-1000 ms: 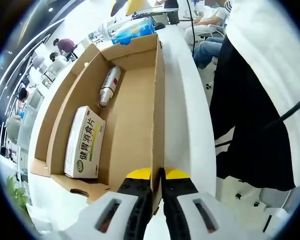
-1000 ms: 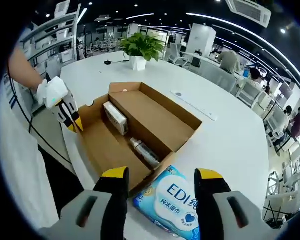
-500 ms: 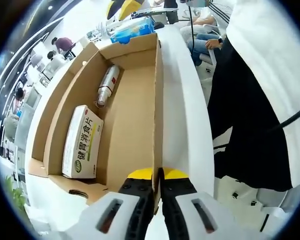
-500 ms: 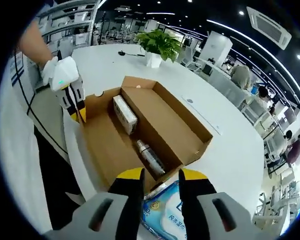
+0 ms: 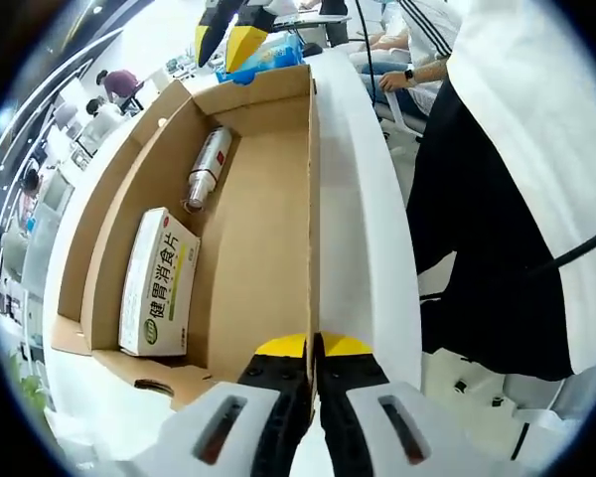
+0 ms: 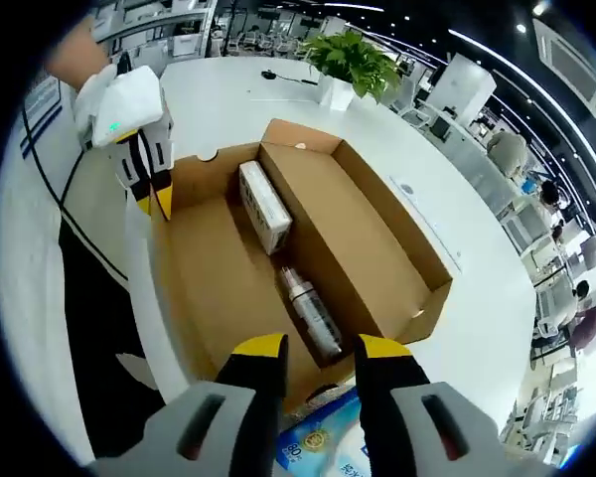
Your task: Operate the shoe box by opening the lid, removing the specified soft item, and placing it in the target area until the item is outside and the box remains undamaged.
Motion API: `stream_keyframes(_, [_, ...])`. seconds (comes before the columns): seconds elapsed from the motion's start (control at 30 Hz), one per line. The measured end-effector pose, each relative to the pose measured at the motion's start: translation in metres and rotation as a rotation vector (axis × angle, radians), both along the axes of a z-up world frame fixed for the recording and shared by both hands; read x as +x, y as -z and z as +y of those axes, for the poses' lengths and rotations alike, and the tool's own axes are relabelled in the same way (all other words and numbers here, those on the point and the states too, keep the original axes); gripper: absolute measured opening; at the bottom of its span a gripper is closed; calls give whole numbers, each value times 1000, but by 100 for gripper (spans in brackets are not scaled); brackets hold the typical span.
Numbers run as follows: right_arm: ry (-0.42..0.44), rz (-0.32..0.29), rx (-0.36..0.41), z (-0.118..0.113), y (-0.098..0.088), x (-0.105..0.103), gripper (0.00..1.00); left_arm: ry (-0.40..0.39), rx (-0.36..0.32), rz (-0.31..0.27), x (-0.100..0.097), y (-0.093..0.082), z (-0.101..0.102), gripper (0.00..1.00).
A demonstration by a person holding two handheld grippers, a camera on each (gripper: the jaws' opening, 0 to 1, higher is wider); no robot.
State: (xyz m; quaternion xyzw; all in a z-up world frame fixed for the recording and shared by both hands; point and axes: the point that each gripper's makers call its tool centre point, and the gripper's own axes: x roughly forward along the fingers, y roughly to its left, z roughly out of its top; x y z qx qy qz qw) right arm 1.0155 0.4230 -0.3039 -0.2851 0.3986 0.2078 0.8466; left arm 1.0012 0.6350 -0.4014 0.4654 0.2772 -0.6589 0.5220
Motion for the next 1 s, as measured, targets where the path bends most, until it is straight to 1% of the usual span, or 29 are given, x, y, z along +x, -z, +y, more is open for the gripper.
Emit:
stream_keyframes(0.07, [12, 15, 10, 0, 4, 0, 27, -1, -3, -4, 0, 0, 0, 1])
stream_keyframes(0.17, [-14, 38, 7, 3, 13, -3, 27, -3, -6, -10, 0, 1, 0, 1])
stream_keyframes(0.2, [-9, 33, -3, 3, 16, -2, 27, -3, -6, -10, 0, 1, 0, 1])
stream_keyframes(0.23, [-27, 24, -34, 3, 19, -2, 27, -1, -6, -10, 0, 1, 0, 1])
stream_keyframes(0.27, [-28, 20, -38, 4, 20, -2, 27, -3, -4, -8, 0, 1, 0, 1])
stream_keyframes(0.33, [-7, 16, -20, 4, 23, 1, 29, -3, -3, -6, 0, 1, 1, 1])
stream_keyframes(0.37, [-4, 12, -17, 5, 20, 2, 30, -2, -4, -6, 0, 1, 1, 1])
stream_keyframes(0.4, [-2, -1, -28, 3, 20, 5, 30, -3, -3, -6, 0, 1, 0, 1])
stream_keyframes(0.47, [-15, 9, -58, -1, 26, 8, 30, -3, -4, -6, 0, 1, 1, 2])
stream_keyframes(0.53, [-23, 11, -68, -2, 26, 8, 29, -2, -5, -8, 0, 1, 1, 2])
stream_keyframes(0.57, [-36, 17, -78, -3, 26, 8, 27, -1, -6, -9, 0, 1, 1, 2])
stream_keyframes(0.6, [-76, 26, -113, -4, 28, 7, 24, 0, -7, -10, 0, 0, 1, 1])
stream_keyframes(0.67, [-98, 12, -145, -4, 27, 9, 22, 0, -7, -10, 0, 0, 1, 1])
stream_keyframes(0.73, [-111, 27, -125, 0, 33, 10, 23, 0, -6, -9, 0, 1, 1, 1])
stream_keyframes(0.87, [-126, 32, -152, 0, 40, 16, 25, -3, -6, -8, 1, 2, 1, 2])
stream_keyframes(1.0, [-114, 46, -143, 1, 40, 18, 27, -4, -10, -14, 0, 1, 1, 2])
